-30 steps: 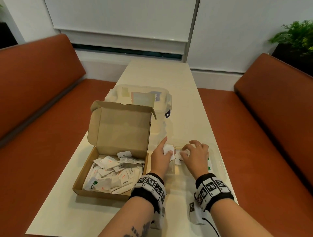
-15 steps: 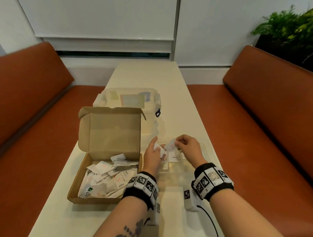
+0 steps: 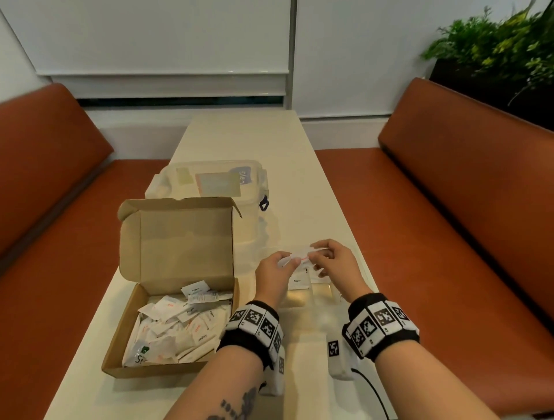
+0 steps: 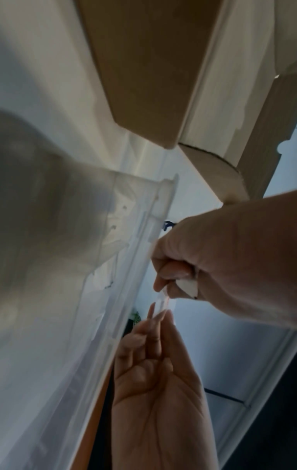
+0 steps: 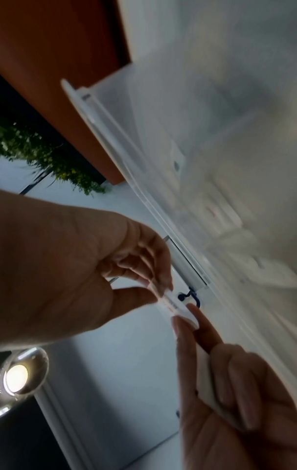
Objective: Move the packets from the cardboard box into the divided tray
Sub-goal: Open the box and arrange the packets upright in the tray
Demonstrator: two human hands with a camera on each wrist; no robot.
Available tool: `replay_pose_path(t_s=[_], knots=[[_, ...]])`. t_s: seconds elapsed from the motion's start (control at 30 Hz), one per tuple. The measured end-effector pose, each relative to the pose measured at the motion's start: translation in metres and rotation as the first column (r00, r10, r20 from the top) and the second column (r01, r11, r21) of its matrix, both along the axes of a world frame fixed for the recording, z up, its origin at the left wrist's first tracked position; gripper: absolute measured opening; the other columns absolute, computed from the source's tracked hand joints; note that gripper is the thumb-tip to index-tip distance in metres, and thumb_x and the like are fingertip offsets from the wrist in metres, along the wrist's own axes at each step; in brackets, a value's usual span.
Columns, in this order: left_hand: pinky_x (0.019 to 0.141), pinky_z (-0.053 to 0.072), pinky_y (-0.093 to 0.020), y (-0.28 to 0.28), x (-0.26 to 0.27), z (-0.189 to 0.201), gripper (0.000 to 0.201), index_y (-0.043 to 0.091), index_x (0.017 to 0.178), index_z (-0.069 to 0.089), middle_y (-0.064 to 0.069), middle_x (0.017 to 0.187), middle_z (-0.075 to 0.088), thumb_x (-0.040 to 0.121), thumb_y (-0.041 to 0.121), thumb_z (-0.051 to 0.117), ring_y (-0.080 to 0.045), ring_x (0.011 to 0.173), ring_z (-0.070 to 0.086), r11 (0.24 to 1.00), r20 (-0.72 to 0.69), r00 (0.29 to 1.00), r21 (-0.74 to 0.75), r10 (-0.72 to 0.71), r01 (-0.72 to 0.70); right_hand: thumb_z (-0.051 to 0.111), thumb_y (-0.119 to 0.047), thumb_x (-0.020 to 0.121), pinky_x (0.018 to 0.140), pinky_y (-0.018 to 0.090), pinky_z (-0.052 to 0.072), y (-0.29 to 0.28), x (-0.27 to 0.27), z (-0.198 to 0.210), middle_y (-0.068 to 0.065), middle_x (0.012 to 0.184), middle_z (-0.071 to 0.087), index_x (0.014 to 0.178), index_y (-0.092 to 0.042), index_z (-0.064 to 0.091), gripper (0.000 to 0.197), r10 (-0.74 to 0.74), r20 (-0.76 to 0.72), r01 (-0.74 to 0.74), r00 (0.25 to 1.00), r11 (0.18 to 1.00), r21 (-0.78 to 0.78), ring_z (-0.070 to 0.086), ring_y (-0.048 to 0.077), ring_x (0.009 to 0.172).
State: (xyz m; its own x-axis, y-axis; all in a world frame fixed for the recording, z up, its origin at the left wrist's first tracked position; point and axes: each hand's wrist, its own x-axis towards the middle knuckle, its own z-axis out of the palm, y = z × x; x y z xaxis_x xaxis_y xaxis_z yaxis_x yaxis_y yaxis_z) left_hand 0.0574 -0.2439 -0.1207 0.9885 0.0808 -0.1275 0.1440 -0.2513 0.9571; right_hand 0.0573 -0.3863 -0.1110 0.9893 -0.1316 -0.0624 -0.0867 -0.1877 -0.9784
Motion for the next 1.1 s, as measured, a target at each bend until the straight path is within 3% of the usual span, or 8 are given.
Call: replay_pose_path(t_s=[0.13,0.23,0.3,0.4,0.57,0.7,0.9,1.1], knots=[[0.076,0.045,-0.029,-0.005,0.0,-0.006,0.019,0.011,0.095,0.069,-0.01,0.094,0.068,0.089,0.027,0.062,-0.018,0.082,0.056,1.0,0.012,1.0,-0.013,0.002,-0.002,0.069,-0.016,0.083,0.066,0.018,0.047,-0.013,0.005,0.005,0.002,0.079,0.069,0.088,-0.019,0.073,0.007,0.105,0.002,-0.101,0.994,0.955,-0.278,0.062,0.007,0.069],[0.083,0.043,-0.025,-0.001,-0.004,-0.012,0.024,0.012,0.107,0.065,-0.002,0.101,0.067,0.098,0.016,0.044,-0.017,0.095,0.058,0.995,0.068,0.993,-0.014,0.1,-0.1,0.069,-0.017,0.081,0.074,0.028,0.051,-0.024,0.011,-0.001,0.001,0.077,0.071,0.08,-0.017,0.07,0.001,-0.044,-0.016,0.032,0.999,0.893,-0.449,0.066,0.014,0.077],[0.091,0.048,-0.034,0.002,-0.006,-0.014,0.03,0.012,0.118,0.06,0.001,0.104,0.065,0.101,0.014,0.035,-0.022,0.102,0.058,0.987,0.079,0.984,-0.032,0.162,-0.16,0.07,-0.02,0.081,0.084,0.034,0.048,-0.03,0.011,-0.008,-0.006,0.076,0.063,0.079,-0.018,0.071,0.003,-0.096,-0.037,0.06,0.995,0.83,-0.555,0.057,0.02,0.091],[0.096,0.048,-0.046,0.003,-0.006,-0.016,0.033,0.013,0.125,0.056,0.002,0.105,0.064,0.102,0.014,0.032,-0.024,0.106,0.058,0.984,0.089,0.98,-0.034,0.176,-0.174,0.077,-0.028,0.075,0.093,0.033,0.035,-0.032,0.011,-0.02,-0.013,0.088,0.047,0.075,-0.024,0.073,0.006,-0.119,-0.053,0.057,0.991,0.762,-0.645,0.036,0.018,0.104],[0.099,0.046,-0.035,0.002,-0.004,-0.022,0.035,0.011,0.129,0.055,-0.001,0.108,0.066,0.102,0.012,0.034,-0.013,0.103,0.055,0.985,0.094,0.98,-0.017,0.174,-0.173,0.077,-0.039,0.072,0.083,0.028,0.024,-0.02,0.014,-0.026,-0.009,0.104,0.049,0.072,-0.03,0.072,0.01,-0.131,-0.006,0.072,0.991,0.581,-0.811,0.03,0.014,0.097],[0.098,0.048,-0.041,0.004,-0.003,-0.023,0.034,0.011,0.128,0.056,-0.002,0.112,0.065,0.102,0.012,0.034,-0.011,0.102,0.053,0.984,0.089,0.98,-0.029,0.179,-0.177,0.069,-0.048,0.077,0.085,0.03,0.029,-0.015,0.012,-0.03,-0.007,0.112,0.049,0.081,-0.029,0.07,0.019,-0.088,-0.004,0.032,0.996,0.4,-0.916,0.036,0.018,0.105],[0.098,0.048,-0.044,0.004,-0.001,-0.025,0.035,0.012,0.129,0.056,0.001,0.106,0.063,0.101,0.012,0.035,-0.019,0.107,0.056,0.982,0.056,0.982,-0.066,0.179,-0.175,0.072,-0.035,0.077,0.082,0.028,0.023,-0.015,0.013,-0.03,-0.005,0.121,0.046,0.085,-0.028,0.065,0.013,0.034,0.012,-0.002,0.999,0.384,-0.923,0.033,0.02,0.109],[0.099,0.047,-0.043,0.004,0.0,-0.026,0.035,0.011,0.13,0.055,-0.004,0.114,0.065,0.101,0.011,0.035,-0.018,0.108,0.055,0.984,0.067,0.983,-0.055,0.172,-0.169,0.069,-0.039,0.08,0.088,0.03,0.028,-0.015,0.012,-0.035,-0.004,0.121,0.047,0.086,-0.028,0.068,0.012,0.04,-0.018,-0.031,0.999,0.355,-0.934,0.034,0.02,0.11]])
